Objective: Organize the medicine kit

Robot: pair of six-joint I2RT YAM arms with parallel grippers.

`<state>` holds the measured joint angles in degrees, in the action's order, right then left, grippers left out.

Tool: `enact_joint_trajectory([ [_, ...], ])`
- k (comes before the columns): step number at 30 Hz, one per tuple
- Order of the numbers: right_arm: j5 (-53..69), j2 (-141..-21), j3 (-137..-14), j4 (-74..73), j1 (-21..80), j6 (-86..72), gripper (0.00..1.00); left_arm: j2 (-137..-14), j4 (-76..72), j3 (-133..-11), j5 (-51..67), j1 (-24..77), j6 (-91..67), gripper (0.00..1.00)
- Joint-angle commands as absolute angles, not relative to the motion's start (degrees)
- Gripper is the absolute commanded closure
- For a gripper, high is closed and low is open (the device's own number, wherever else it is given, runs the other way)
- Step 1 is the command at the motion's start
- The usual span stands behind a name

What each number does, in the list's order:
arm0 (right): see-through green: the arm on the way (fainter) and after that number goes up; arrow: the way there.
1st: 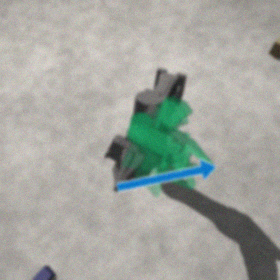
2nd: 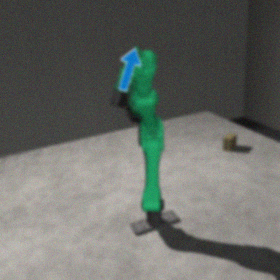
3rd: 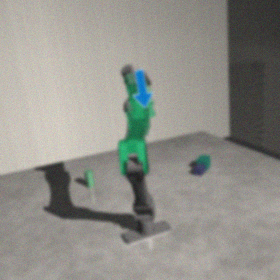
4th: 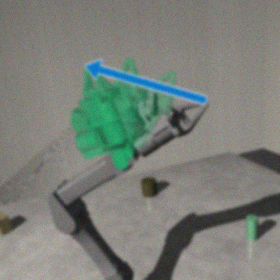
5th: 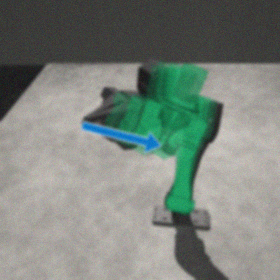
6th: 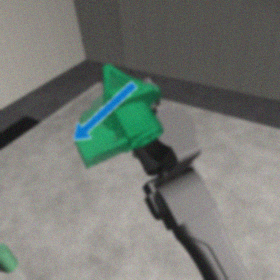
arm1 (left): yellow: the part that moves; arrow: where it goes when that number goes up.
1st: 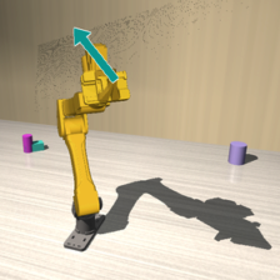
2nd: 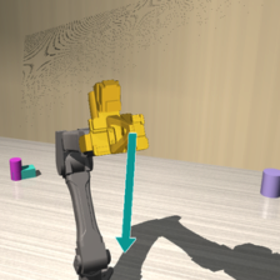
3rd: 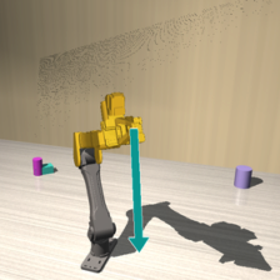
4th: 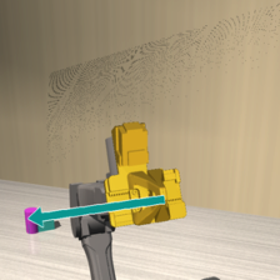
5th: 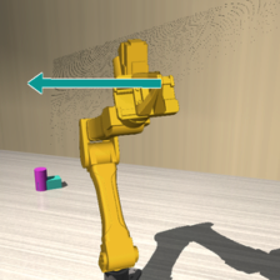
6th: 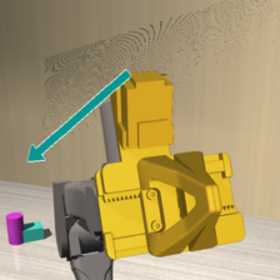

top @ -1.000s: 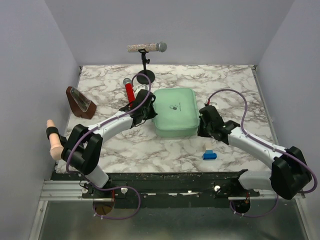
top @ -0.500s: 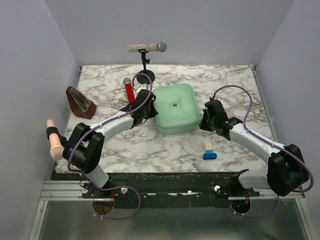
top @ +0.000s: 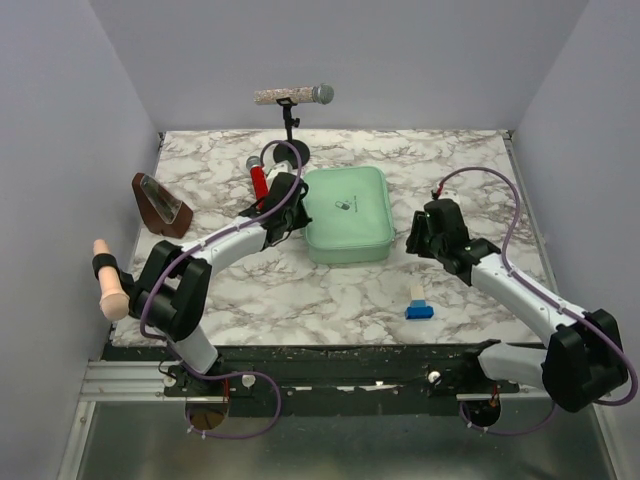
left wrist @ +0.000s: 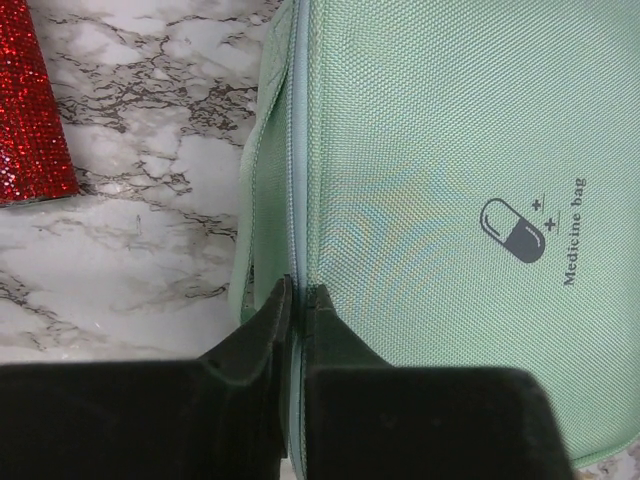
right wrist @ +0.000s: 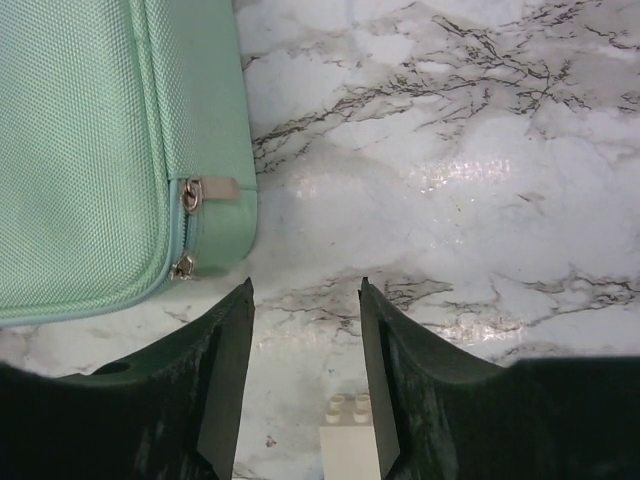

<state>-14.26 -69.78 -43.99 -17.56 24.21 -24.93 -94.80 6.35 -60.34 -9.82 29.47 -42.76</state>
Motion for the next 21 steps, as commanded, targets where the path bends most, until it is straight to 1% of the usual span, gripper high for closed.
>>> enact_joint_trajectory([
  [1, -14.42, -65.84, -41.93, -18.19, 24.17, -24.08, 0.42, -95.81, 18.37, -56.25, -12.31, 28.30, -40.69, 0.75],
  [3, -13.28, -63.03, -41.40, -18.28, 24.26, -23.91, 0.38, -93.35, 16.97, -55.11, -10.99, 28.30, -40.96, 0.53],
  [5, -12.48, -60.66, -41.22, -18.37, 24.26, -23.73, 0.34, -90.02, 16.00, -54.15, -10.20, 28.30, -41.31, 0.37],
  [7, -11.87, -58.63, -41.22, -18.63, 24.26, -23.38, 0.32, -86.85, 15.56, -53.44, -10.02, 28.30, -41.48, 0.25],
  [9, -11.17, -56.53, -41.31, -18.81, 24.26, -22.51, 0.30, -83.51, 15.47, -53.00, -10.19, 28.30, -41.40, 0.16],
  [10, -10.90, -55.30, -41.31, -18.81, 24.34, -22.15, 0.29, -81.58, 15.56, -52.74, -10.63, 28.39, -41.40, 0.09],
  [11, -10.55, -54.15, -41.31, -18.81, 24.35, -21.71, 0.29, -79.74, 15.38, -52.21, -11.42, 28.48, -41.40, 0.04],
  [12, -10.55, -52.66, -41.05, -18.72, 24.61, -21.10, 0.28, -77.37, 15.21, -51.51, -12.56, 28.65, -41.31, 0.01],
  [18, -10.46, -46.94, -39.46, -16.52, 25.57, -19.51, 0.26, -63.13, 15.29, -45.71, -21.78, 29.27, -41.66, 0.01],
  [21, -9.85, -45.27, -39.29, -16.52, 26.01, -19.51, 0.25, -57.67, 19.15, -45.26, -28.11, 30.23, -41.23, 0.01],
])
